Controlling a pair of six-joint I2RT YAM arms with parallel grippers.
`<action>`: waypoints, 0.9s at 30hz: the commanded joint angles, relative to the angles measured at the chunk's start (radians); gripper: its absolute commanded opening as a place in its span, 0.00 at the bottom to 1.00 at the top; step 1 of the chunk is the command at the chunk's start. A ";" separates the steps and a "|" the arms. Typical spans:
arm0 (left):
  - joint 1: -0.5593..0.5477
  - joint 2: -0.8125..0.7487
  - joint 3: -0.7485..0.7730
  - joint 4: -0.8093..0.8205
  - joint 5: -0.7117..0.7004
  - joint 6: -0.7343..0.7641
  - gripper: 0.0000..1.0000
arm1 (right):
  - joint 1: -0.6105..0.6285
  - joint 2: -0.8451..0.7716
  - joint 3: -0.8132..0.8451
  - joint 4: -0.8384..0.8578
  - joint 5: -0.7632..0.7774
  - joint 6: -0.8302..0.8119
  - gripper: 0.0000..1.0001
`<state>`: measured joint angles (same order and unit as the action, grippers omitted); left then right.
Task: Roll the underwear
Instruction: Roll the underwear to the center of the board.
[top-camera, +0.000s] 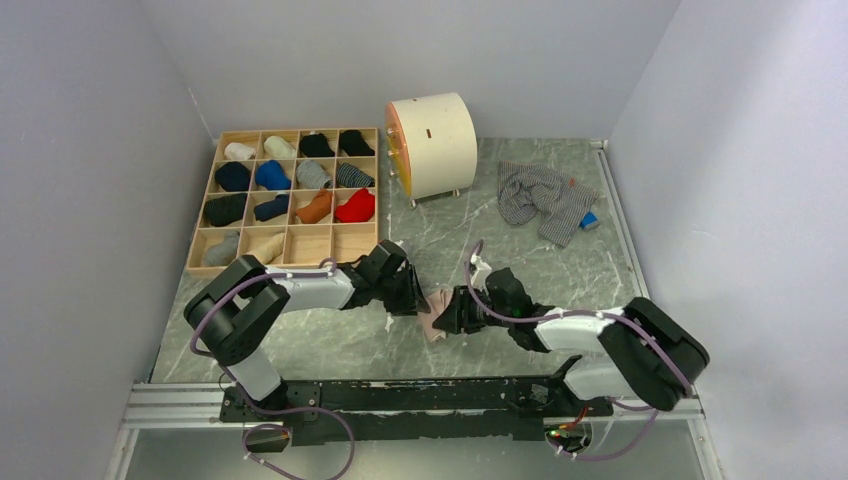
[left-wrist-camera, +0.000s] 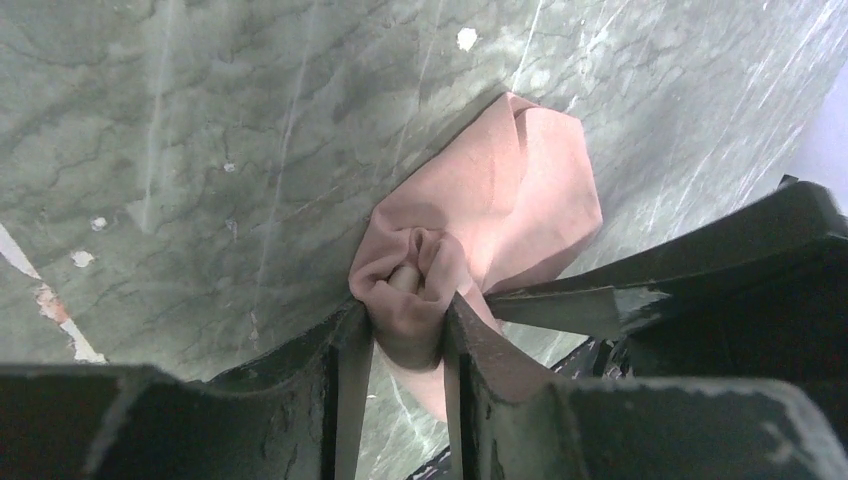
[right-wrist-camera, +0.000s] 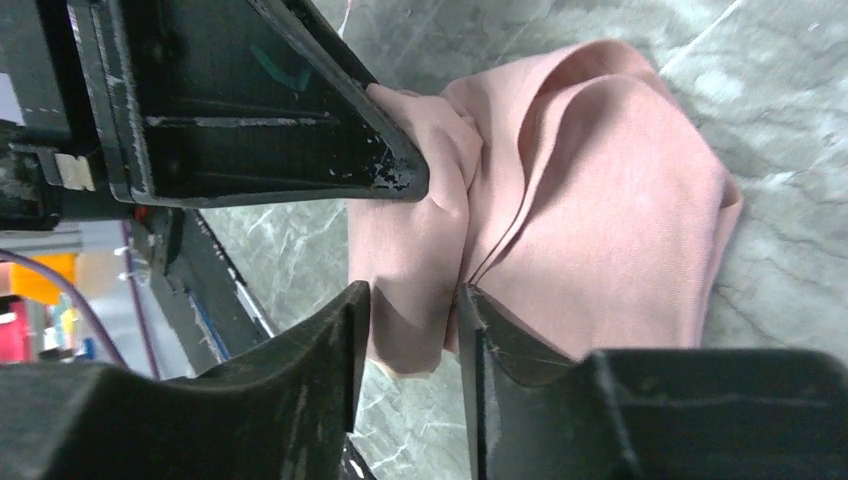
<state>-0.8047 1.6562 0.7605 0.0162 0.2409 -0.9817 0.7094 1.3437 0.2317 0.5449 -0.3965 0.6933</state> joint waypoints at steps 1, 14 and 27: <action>-0.005 0.029 -0.012 -0.086 -0.084 0.007 0.36 | 0.021 -0.147 0.123 -0.339 0.133 -0.139 0.44; -0.004 0.039 0.009 -0.123 -0.090 -0.009 0.36 | 0.424 -0.034 0.419 -0.692 0.777 -0.213 0.46; -0.005 0.026 0.006 -0.123 -0.073 -0.011 0.50 | 0.475 0.125 0.402 -0.625 0.783 -0.208 0.15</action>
<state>-0.8070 1.6577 0.7753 -0.0139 0.2222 -1.0138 1.2049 1.4368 0.6422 -0.1200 0.4191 0.4877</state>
